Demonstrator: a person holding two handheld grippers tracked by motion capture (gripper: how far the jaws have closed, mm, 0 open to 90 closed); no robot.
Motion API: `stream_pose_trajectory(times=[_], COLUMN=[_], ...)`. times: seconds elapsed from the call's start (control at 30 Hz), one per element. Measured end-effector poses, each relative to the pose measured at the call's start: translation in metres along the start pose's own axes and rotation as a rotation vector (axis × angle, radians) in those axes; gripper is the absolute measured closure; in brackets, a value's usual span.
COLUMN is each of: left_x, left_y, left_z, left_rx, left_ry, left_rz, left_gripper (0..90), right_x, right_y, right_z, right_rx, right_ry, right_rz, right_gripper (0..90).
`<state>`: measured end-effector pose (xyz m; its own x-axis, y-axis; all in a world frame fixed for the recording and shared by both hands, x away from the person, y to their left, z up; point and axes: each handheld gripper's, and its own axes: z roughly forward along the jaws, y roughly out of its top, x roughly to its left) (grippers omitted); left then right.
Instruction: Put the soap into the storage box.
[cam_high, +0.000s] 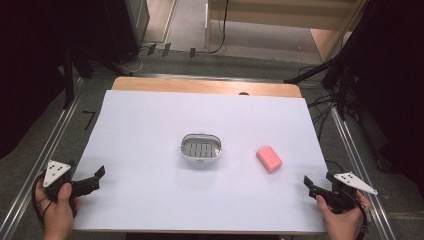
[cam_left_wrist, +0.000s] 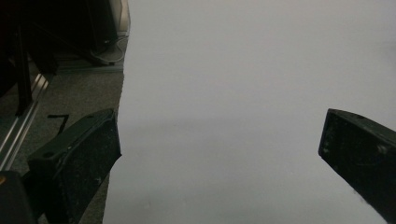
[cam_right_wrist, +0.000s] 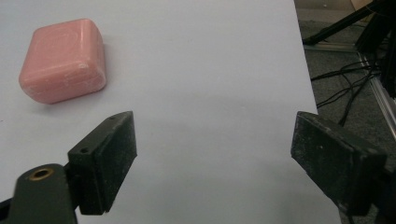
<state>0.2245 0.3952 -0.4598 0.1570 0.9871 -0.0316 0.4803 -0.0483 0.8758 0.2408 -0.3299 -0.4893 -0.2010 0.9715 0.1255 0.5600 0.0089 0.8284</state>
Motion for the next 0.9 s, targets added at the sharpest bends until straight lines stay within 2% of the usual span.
stream_pose_trajectory(times=[0.1,0.17,0.2,0.27,0.33,0.43,0.53,0.67,0.77,0.9], left_x=[0.0,0.0,0.0,0.0,-0.001,-0.001,-0.001,-0.001,-0.001,-0.001], left_y=[0.0,0.0,0.0,0.0,0.0,0.001,0.001,0.001,0.001,0.001], left_z=[0.001,0.001,0.001,0.001,0.001,0.002,0.002,0.002,0.002,0.002], left_rx=[0.01,0.01,0.009,0.008,0.012,0.019,0.025,0.025,0.025,0.027], left_ry=[-0.001,-0.003,-0.002,-0.001,-0.003,-0.001,-0.002,0.0,0.0,-0.002], left_rz=[0.002,0.002,0.004,0.005,0.003,0.007,0.01,0.014,0.014,0.013], left_gripper=[0.0,0.0,0.0,0.0,0.0,0.0,0.0,0.0,0.0,0.0], right_x=[0.003,0.005,0.006,0.006,0.007,0.014,0.026,0.033,0.038,0.044], right_y=[0.0,0.0,0.001,0.001,0.004,0.01,0.019,0.025,0.033,0.048], right_z=[0.0,0.0,-0.001,-0.001,-0.001,0.003,0.008,0.01,0.014,0.021], right_rx=[-0.002,-0.005,-0.019,-0.021,-0.008,0.046,0.147,0.187,0.254,0.345], right_ry=[-0.041,-0.055,-0.052,-0.048,-0.02,-0.015,0.011,0.019,0.023,0.087], right_rz=[-0.022,-0.038,-0.043,-0.04,-0.047,-0.098,-0.167,-0.184,-0.18,-0.17], right_gripper=[26.3,27.5,33.3,35.1,40.5,41.7,41.0,39.2,36.3,26.2])
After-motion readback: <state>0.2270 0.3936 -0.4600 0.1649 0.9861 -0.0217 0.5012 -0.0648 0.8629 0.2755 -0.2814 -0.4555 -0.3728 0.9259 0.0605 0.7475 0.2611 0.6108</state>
